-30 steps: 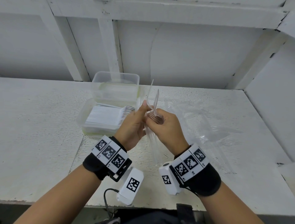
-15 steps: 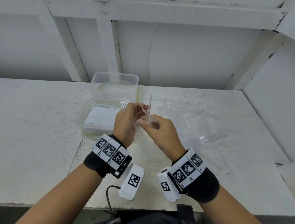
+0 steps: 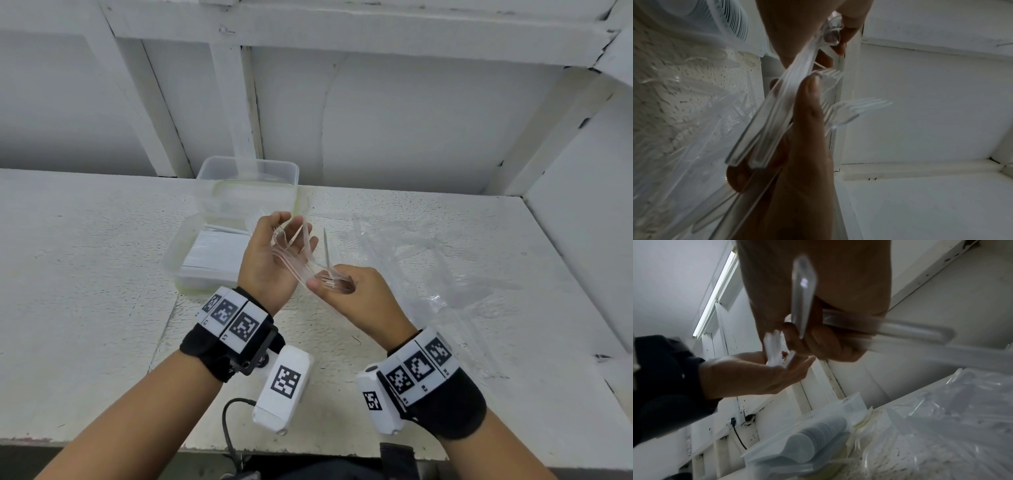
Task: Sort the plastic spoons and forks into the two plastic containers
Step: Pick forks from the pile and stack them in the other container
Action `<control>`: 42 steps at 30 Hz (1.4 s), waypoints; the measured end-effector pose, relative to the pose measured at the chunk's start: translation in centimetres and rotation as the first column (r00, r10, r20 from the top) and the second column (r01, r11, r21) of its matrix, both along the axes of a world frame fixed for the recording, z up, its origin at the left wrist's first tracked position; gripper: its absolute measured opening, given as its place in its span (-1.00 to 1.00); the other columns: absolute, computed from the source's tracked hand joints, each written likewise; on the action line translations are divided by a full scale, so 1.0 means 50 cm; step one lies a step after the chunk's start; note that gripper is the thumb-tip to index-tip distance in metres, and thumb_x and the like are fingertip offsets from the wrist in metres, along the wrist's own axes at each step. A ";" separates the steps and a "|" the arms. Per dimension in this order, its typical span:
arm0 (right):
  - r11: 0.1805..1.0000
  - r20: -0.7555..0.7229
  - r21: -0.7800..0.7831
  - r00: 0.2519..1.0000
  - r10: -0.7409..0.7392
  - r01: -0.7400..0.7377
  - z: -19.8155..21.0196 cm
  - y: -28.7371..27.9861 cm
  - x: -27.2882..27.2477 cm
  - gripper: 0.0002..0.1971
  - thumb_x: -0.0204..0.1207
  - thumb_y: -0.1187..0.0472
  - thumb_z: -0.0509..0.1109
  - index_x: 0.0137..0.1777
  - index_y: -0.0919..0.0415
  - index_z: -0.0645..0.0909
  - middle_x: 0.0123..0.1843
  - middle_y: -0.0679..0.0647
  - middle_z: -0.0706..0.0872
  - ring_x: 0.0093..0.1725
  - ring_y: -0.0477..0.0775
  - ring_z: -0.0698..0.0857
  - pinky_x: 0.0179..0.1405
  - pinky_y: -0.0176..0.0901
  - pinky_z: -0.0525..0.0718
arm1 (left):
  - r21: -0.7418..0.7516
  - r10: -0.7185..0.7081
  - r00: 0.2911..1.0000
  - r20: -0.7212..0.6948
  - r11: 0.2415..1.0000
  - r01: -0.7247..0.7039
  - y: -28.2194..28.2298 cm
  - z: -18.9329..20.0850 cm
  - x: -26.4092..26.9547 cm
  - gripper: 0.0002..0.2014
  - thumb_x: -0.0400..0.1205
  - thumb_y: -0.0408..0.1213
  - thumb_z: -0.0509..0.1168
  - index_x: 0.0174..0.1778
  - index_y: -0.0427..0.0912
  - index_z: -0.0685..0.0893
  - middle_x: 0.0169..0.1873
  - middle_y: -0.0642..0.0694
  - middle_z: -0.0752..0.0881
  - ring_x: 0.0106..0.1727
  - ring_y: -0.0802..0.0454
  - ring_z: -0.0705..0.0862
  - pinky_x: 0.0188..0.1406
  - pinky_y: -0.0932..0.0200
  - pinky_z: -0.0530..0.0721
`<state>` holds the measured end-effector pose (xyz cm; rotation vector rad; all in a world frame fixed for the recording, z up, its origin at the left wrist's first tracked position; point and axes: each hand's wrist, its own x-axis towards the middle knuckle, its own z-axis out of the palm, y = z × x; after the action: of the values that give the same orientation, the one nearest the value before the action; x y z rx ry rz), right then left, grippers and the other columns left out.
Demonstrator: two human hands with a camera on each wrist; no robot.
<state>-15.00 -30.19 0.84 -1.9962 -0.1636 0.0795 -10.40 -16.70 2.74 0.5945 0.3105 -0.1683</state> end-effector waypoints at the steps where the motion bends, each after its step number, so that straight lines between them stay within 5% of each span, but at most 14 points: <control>1: 1.000 -0.008 0.005 1.000 0.020 -0.020 0.004 -0.002 0.000 -0.73 0.44 -0.07 0.46 -0.31 0.12 0.69 -0.58 -0.15 0.45 -0.52 -0.21 0.36 -0.43 -0.40 0.33 | -0.015 0.001 1.000 -0.005 1.000 -0.001 0.000 0.000 0.000 -0.81 0.60 -0.27 0.25 -0.34 -0.13 0.58 -0.37 -0.04 0.66 -0.19 0.00 0.67 0.29 -0.03 0.57; 6: 0.998 0.039 -0.041 0.998 0.044 -0.042 0.001 0.005 -0.001 -0.71 0.44 0.11 0.48 -0.48 -0.03 0.54 -0.57 -0.08 0.52 -0.50 -0.15 0.43 -0.38 -0.17 0.43 | -0.051 0.014 0.999 -0.048 0.999 -0.016 -0.002 -0.003 0.007 -0.68 0.60 -0.26 0.30 -0.52 -0.14 0.54 -0.51 -0.01 0.59 -0.34 0.08 0.66 0.12 0.04 0.66; 8: 0.989 0.110 -0.150 0.994 0.019 -0.002 0.000 0.009 -0.001 -0.69 0.39 0.16 0.47 -0.51 -0.06 0.48 -0.61 -0.15 0.47 -0.53 -0.18 0.38 -0.42 -0.21 0.39 | 0.055 -0.011 0.998 -0.067 0.998 0.015 -0.002 -0.008 0.012 -0.68 0.59 -0.21 0.31 -0.51 -0.10 0.55 -0.58 0.03 0.56 -0.44 0.14 0.62 0.00 0.07 0.63; 10: 0.959 0.148 -0.284 0.987 0.054 -0.009 0.009 0.006 0.001 -0.93 0.41 0.10 0.45 -0.29 0.00 0.65 -0.56 -0.19 0.50 -0.50 -0.20 0.42 -0.42 -0.27 0.37 | 0.222 -0.061 0.995 -0.074 0.972 0.076 0.003 -0.011 0.017 -0.76 0.58 -0.12 0.33 -0.37 -0.07 0.52 -0.58 0.04 0.56 -0.49 0.14 0.58 -0.15 0.10 0.57; 12: 0.887 0.210 -0.461 0.972 0.103 0.006 0.013 -0.002 0.005 -0.75 0.43 0.00 0.40 -0.02 0.15 0.71 -0.39 -0.10 0.68 -0.40 -0.09 0.57 -0.37 -0.24 0.49 | 0.356 -0.089 0.993 -0.073 0.928 0.109 0.014 -0.015 0.022 -0.78 0.57 -0.10 0.35 -0.28 -0.11 0.51 -0.51 0.00 0.60 -0.45 0.09 0.60 -0.24 0.14 0.56; 14: 0.794 0.364 -0.601 0.915 0.173 0.089 0.012 -0.014 0.013 -0.75 0.41 0.01 0.42 -0.09 0.19 0.71 -0.38 0.01 0.73 -0.43 0.05 0.66 -0.47 -0.19 0.54 | 0.415 -0.097 0.992 -0.075 0.902 0.120 0.023 -0.014 0.023 -0.82 0.59 -0.14 0.34 -0.20 -0.15 0.54 -0.43 -0.03 0.64 -0.35 0.05 0.64 -0.19 0.15 0.58; 17: 0.719 0.433 -0.684 0.862 0.265 0.122 0.014 -0.019 0.012 -0.75 0.24 -0.06 0.42 -0.34 0.14 0.67 -0.57 -0.06 0.63 -0.70 0.00 0.54 -0.69 -0.46 0.13 | 0.373 -0.162 0.985 -0.061 0.911 0.173 0.028 -0.008 0.022 -0.84 0.61 -0.16 0.32 -0.16 -0.18 0.54 -0.37 -0.06 0.64 -0.28 0.03 0.69 0.06 0.08 0.61; 19: 0.748 0.457 -0.655 0.844 0.280 0.106 0.010 -0.020 0.011 -0.73 0.30 -0.09 0.36 -0.30 0.12 0.69 -0.55 -0.07 0.65 -0.69 -0.02 0.54 -0.70 -0.44 0.13 | 0.344 -0.136 0.990 -0.034 0.928 0.140 0.030 -0.008 0.022 -0.82 0.66 -0.21 0.26 -0.21 -0.23 0.54 -0.46 -0.06 0.63 -0.37 0.03 0.71 0.01 0.08 0.71; 22: 0.916 0.366 -0.400 0.918 0.153 0.007 0.013 -0.023 0.008 -0.74 0.50 -0.02 0.34 0.05 0.10 0.68 -0.45 -0.05 0.68 -0.55 -0.08 0.54 -0.56 -0.23 0.45 | 0.361 -0.047 0.999 0.008 0.932 0.041 0.033 -0.005 0.021 -0.76 0.72 -0.25 0.14 -0.24 -0.25 0.52 -0.58 -0.04 0.59 -0.51 0.07 0.66 -0.32 0.17 0.76; 26: 0.997 0.156 -0.061 0.986 0.056 -0.047 0.017 -0.015 0.007 -0.71 0.59 0.14 0.33 0.20 -0.07 0.31 -0.54 -0.11 0.44 -0.57 -0.17 0.39 -0.47 -0.27 0.38 | 0.377 -0.006 1.000 -0.001 0.926 0.006 0.026 -0.001 0.015 -0.74 0.73 -0.19 0.11 -0.24 -0.23 0.48 -0.66 0.00 0.43 -0.62 0.11 0.46 -0.56 0.29 0.59; 28: 0.998 0.147 -0.043 0.988 0.044 -0.038 0.020 -0.008 0.008 -0.70 0.61 0.18 0.30 0.17 -0.11 0.25 -0.52 -0.08 0.42 -0.57 -0.15 0.37 -0.45 -0.21 0.38 | 0.411 -0.027 1.000 0.014 0.912 0.019 0.016 0.003 0.008 -0.74 0.72 -0.14 0.14 -0.22 -0.23 0.47 -0.64 0.00 0.41 -0.63 0.12 0.43 -0.57 0.28 0.53; 34: 1.000 0.147 0.004 0.989 -0.006 0.006 0.011 0.009 0.008 -0.86 0.57 0.16 0.36 0.09 -0.02 0.58 -0.31 0.01 0.71 -0.41 -0.07 0.59 -0.29 0.04 0.63 | 0.485 -0.228 0.968 0.101 0.861 0.152 0.006 0.000 -0.003 -0.52 0.49 0.15 0.34 -0.05 -0.25 0.52 -0.33 -0.21 0.49 -0.33 -0.05 0.53 -0.28 0.17 0.60; 37: 0.998 0.140 0.053 0.990 -0.029 0.022 0.009 0.016 0.009 -0.84 0.56 0.17 0.38 0.10 -0.04 0.66 -0.12 0.01 0.77 -0.35 -0.11 0.62 -0.15 0.16 0.71 | 0.543 -0.312 0.943 0.115 0.815 0.204 0.002 -0.001 -0.012 -0.72 0.56 -0.11 0.37 -0.08 -0.24 0.51 -0.39 -0.24 0.59 -0.33 -0.10 0.60 -0.26 0.14 0.59; 42: 0.989 0.089 0.142 0.996 0.027 -0.040 0.018 0.016 0.011 -0.79 0.55 0.16 0.39 0.17 -0.04 0.66 0.09 -0.03 0.71 0.07 -0.22 0.66 0.14 -0.25 0.62 | 0.512 -0.206 0.978 0.024 0.843 0.165 -0.002 -0.005 -0.014 -0.83 0.67 -0.40 0.13 -0.23 -0.25 0.54 -0.43 -0.11 0.54 -0.48 0.10 0.61 -0.55 0.31 0.60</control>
<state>-14.47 -29.40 1.73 -1.8538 -0.2518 0.0026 -11.10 -16.81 2.50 1.1584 0.2191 -0.2524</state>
